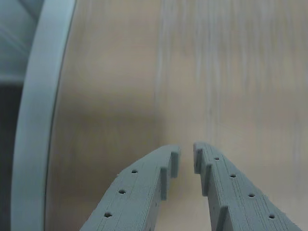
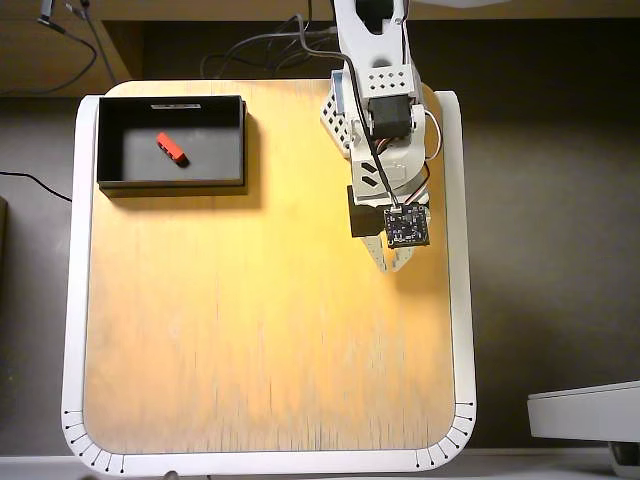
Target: Grasp a lego block and put it in the bin.
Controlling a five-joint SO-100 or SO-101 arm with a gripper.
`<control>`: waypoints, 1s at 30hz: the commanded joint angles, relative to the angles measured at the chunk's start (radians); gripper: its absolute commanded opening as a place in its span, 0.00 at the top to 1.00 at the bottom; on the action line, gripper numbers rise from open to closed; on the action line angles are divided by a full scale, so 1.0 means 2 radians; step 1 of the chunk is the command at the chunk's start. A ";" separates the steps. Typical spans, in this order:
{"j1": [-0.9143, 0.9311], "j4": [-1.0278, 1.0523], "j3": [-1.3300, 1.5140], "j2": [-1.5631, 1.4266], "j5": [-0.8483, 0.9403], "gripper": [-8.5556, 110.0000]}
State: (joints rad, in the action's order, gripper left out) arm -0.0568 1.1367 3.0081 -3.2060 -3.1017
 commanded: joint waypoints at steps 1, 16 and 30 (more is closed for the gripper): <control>-0.001 0.032 0.084 -0.046 -0.002 0.93; -0.001 0.093 0.084 -0.046 0.047 0.93; -0.001 0.093 0.084 -0.046 0.065 0.93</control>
State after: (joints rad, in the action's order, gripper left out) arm -0.0568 1.3192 3.0097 -3.2060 -2.9744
